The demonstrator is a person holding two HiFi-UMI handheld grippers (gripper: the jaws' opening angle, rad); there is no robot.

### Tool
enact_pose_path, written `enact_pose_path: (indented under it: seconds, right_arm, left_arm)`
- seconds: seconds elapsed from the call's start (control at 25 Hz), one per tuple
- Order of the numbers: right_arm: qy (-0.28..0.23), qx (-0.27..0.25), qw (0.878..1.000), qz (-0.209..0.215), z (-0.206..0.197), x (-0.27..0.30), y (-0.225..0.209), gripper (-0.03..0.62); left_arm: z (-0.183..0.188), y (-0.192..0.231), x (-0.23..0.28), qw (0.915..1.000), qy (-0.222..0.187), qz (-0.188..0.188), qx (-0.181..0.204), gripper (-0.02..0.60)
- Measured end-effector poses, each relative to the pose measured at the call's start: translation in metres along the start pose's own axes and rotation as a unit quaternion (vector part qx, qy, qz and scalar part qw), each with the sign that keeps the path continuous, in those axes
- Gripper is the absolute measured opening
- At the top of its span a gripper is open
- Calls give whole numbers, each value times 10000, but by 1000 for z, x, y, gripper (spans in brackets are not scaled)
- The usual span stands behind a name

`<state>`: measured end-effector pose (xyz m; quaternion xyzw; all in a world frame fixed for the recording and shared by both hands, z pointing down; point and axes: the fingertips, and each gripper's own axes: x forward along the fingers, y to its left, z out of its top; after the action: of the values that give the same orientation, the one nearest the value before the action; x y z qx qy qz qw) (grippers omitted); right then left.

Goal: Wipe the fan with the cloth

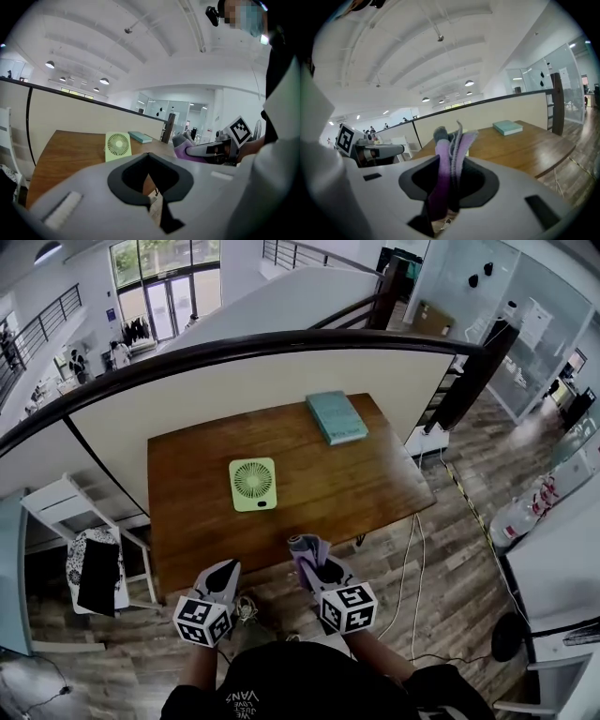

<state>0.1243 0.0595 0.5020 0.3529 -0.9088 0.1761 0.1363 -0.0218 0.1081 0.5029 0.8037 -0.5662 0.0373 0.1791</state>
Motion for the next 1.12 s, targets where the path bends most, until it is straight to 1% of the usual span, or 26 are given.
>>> enact_pose_path:
  seconds: [0.24,0.52,1.12]
  right_arm:
    - [-19,-109,9998,160,-6,-11,12,110]
    - [-24,-208,9995,247,-9,-18,21,110]
    - [47,-274,9993,231,-12,-16,19,110]
  left_arm:
    - [-9,-9,-18,9999,-35,155,-62,11]
    - [-14,-16,-28,9997,-34,242,-46,11]
    - [-19,-16,-25,9998,40,203,-70,11]
